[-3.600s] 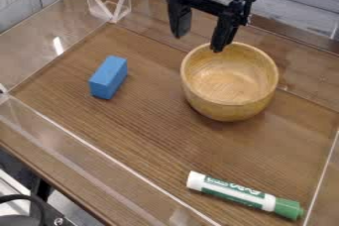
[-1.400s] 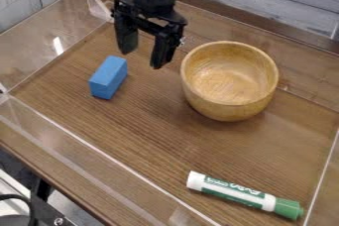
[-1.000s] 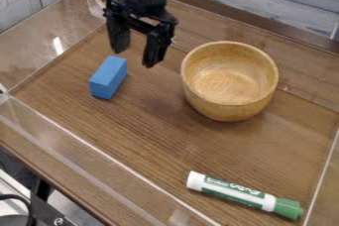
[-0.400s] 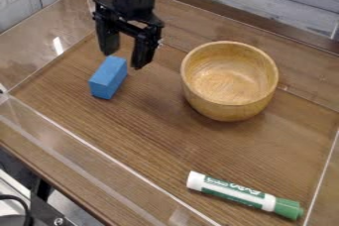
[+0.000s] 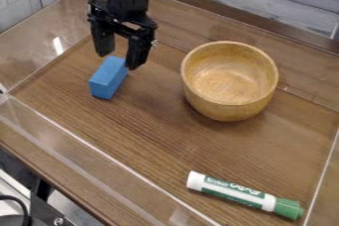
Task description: Put the blue block in the brown bowl
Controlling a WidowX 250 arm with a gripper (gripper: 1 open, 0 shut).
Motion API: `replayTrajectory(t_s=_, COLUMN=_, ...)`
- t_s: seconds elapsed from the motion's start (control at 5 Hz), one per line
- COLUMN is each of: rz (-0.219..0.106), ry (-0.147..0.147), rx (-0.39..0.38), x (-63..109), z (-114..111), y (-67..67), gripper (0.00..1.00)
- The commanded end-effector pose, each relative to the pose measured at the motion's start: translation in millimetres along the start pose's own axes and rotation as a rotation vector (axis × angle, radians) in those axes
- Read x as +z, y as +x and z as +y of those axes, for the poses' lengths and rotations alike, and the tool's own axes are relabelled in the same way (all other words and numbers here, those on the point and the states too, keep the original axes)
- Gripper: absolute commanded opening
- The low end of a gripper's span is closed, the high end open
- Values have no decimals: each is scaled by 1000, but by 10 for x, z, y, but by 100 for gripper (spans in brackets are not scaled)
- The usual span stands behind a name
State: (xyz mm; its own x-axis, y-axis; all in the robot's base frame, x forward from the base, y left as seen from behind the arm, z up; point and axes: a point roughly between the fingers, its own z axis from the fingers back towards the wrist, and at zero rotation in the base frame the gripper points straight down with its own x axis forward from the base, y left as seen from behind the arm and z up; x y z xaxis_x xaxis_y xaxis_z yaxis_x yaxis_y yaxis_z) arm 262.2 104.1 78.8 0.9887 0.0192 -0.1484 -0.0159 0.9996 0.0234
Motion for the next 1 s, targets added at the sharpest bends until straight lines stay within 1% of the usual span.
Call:
replayTrajectory(t_s=0.0, rz=-61, ry=22, rx=10, x=146, z=116, y=88, gripper=100)
replayTrajectory(t_s=0.2, rz=-67, ry=19, rx=12, x=140, z=160, y=108, gripper=100)
replayTrajectory(t_s=0.8, rz=-47, ry=16, rx=10, x=-93, z=241, y=76, gripper=100)
